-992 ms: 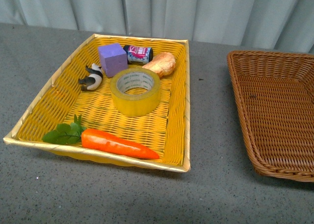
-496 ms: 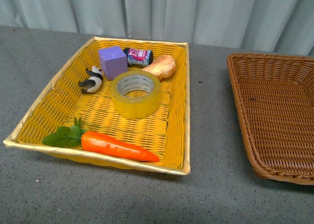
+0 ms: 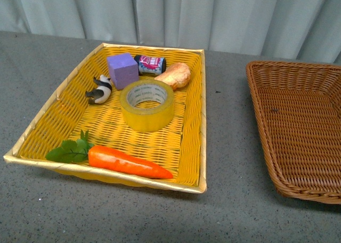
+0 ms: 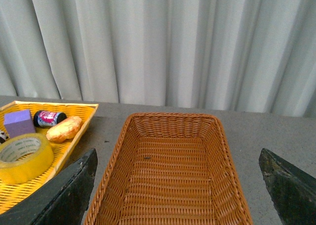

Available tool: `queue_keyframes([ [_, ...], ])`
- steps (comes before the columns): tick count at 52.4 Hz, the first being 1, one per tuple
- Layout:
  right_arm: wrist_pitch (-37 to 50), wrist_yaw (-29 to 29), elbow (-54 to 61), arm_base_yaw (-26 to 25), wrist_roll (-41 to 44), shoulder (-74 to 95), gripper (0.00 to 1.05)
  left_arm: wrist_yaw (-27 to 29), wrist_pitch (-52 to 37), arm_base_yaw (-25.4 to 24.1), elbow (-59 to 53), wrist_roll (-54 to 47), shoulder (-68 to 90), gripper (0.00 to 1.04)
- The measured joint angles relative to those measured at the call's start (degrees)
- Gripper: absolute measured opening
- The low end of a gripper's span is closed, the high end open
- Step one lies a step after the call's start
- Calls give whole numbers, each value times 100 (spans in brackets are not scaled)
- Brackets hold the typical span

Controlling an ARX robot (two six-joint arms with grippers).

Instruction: Move tape to another basket

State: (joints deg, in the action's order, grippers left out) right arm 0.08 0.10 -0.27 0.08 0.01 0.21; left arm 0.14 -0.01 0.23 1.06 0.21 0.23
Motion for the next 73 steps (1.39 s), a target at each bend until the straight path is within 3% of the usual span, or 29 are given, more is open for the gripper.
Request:
queue_keyframes([
  [18,0,0,0,0,0,0,96,9,2,0,0,0,2,98],
  [20,0,-2,0,0,0,0,96,444,98,127,22,76,74,98],
  [24,0,-7,0,2,0,0,96,2044,291,612,127,369,660,98],
  [27,0,0,0,0,0,0,96,2398,-28,634,142,573,1233,98],
  [39,0,0,0,0,0,0,96,1814,-1908,476,903,997,3895,98],
  [46,0,-2,0,0,0,0,96,1440,-2487,546,1679,1139,5729,98],
  [58,0,-2,0,0,0,0,96,1357,-2177,820,3410,1576,8277,98],
  [65,0,0,0,0,0,0,96,1029,-1631,1075,4448,1832,9342,98],
  [73,0,-2,0,0,0,0,96,1032,-922,1233,5217,2094,10212,98],
])
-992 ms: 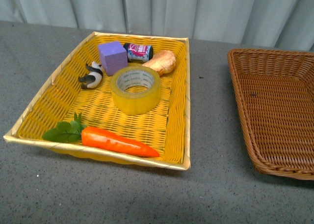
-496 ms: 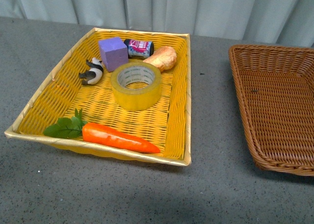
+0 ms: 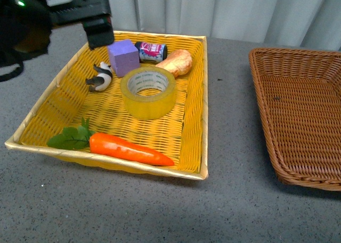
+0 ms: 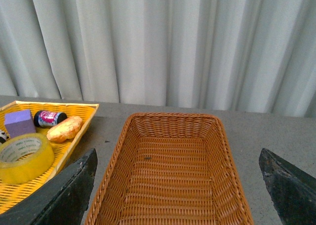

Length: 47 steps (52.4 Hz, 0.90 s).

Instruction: Move tape to another basket

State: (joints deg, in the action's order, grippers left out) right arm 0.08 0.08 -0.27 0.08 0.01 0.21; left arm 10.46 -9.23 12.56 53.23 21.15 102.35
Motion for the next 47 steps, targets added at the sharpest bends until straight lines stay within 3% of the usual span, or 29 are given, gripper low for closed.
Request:
queue_keyframes([
  [10,0,0,0,0,0,0,96,157,872,98,946,494,988,98],
  [32,0,0,0,0,0,0,96,166,1932,520,2159,1353,1985,98],
  [47,0,2,0,0,0,0,96,433,2588,466,2765,1687,2487,98],
])
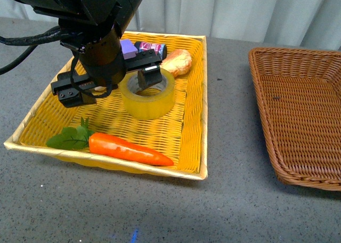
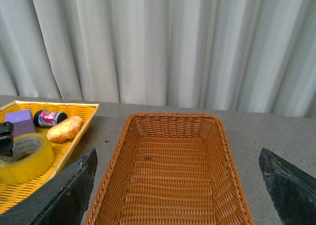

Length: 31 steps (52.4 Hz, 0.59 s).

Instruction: Move tape to another basket

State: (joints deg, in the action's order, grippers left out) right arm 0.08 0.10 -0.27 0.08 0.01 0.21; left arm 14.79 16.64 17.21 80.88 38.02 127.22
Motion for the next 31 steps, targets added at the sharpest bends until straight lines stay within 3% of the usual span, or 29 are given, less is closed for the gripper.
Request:
queue_keyframes([
  [9,0,0,0,0,0,0,96,-111,94,-101,184,149,118,98],
  [20,0,0,0,0,0,0,96,-313,177,-98,306,240,243,53],
  [31,0,0,0,0,0,0,96,-476,170,-70,402,400,254,23],
])
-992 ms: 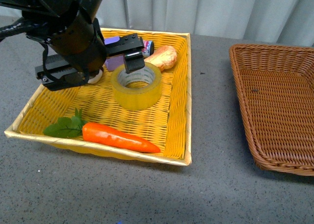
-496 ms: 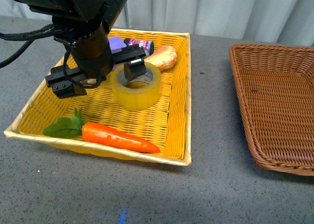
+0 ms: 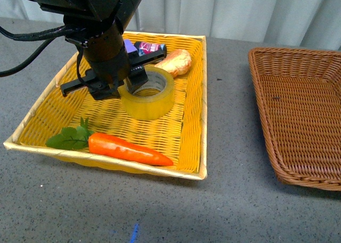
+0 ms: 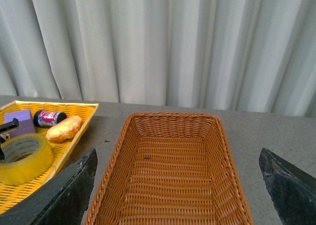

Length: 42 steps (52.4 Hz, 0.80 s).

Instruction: Move tape to another basket

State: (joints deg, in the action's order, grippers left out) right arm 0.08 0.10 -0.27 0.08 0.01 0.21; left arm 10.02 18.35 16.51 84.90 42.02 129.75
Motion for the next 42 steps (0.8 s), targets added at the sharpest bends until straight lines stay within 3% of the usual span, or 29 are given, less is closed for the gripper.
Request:
queue_keyframes([
  [3,0,-2,0,0,0,0,96,17,17,-2,26,17,0,17],
  [17,0,0,0,0,0,0,96,-72,138,-72,101,-166,-76,16],
  [23,0,0,0,0,0,0,96,216,-758,-61,-66,-1200,-426,16],
  [31,0,-2,0,0,0,0,96,-417,-1357,15,-59,-2776,-901,16],
  [36,0,0,0,0,0,0,96,-1156,-1976,295,-168,-4203,-1143,16],
  [42,0,-2,0,0,0,0,96,-1921,-2057,647,-232,-5259,-1207,16],
])
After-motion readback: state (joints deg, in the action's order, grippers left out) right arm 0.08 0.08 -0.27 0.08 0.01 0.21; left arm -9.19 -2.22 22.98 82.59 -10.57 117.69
